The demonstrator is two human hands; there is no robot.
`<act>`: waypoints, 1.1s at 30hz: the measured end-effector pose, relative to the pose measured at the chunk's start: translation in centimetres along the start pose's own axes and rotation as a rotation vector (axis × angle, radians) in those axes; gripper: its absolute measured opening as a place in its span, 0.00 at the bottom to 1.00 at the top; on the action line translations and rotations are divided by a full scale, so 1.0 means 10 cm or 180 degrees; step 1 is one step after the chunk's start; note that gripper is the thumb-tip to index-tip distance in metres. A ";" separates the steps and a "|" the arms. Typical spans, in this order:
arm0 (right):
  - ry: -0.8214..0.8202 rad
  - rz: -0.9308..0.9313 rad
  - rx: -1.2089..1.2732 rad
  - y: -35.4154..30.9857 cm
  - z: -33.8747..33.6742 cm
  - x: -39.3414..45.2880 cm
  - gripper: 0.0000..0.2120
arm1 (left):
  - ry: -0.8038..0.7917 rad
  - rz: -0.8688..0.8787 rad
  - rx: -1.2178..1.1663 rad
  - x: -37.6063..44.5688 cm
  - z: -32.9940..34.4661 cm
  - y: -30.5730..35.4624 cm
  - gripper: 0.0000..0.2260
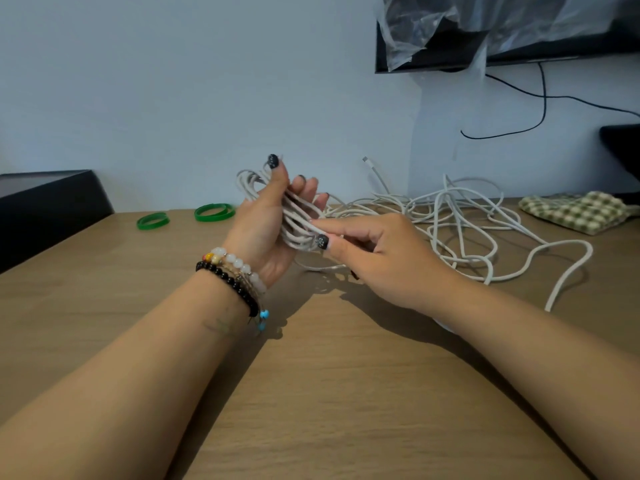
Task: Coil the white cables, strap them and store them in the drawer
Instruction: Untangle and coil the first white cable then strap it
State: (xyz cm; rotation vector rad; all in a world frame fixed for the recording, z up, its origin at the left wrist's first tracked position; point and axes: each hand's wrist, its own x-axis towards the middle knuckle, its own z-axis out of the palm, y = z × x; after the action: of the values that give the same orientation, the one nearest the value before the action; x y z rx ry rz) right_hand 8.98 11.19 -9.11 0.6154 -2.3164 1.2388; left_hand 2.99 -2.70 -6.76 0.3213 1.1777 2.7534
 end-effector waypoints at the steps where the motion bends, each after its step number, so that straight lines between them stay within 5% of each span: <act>1: -0.0001 -0.0011 0.0062 0.00 0.00 0.00 0.13 | 0.0051 -0.0002 -0.0136 0.01 0.00 0.02 0.15; 13: -0.0192 0.0479 0.0260 0.02 -0.22 0.05 0.07 | 0.0778 0.0417 -0.0764 0.19 -0.24 0.37 0.19; 17: -0.0155 0.0668 0.0047 0.08 -0.31 0.07 0.07 | 0.0520 0.0223 -0.0667 0.16 -0.23 0.32 0.17; 25: -0.0078 0.0675 -0.1097 0.18 -0.28 0.11 0.05 | -0.0341 -0.0112 0.0800 -0.04 -0.09 0.13 0.13; 28: -0.0010 0.0576 -0.0904 0.14 -0.29 0.10 0.04 | -0.0305 0.0119 0.1528 -0.06 -0.08 0.00 0.13; 33: 0.0053 0.0322 -0.0492 0.08 -0.24 0.08 0.05 | -0.0156 0.0155 0.1619 -0.04 -0.08 -0.06 0.12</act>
State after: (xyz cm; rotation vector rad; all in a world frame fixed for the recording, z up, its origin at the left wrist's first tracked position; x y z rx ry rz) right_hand 8.27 13.49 -7.98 0.4386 -2.4274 1.0900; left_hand 3.26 -2.89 -7.77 0.4666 1.8658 2.4247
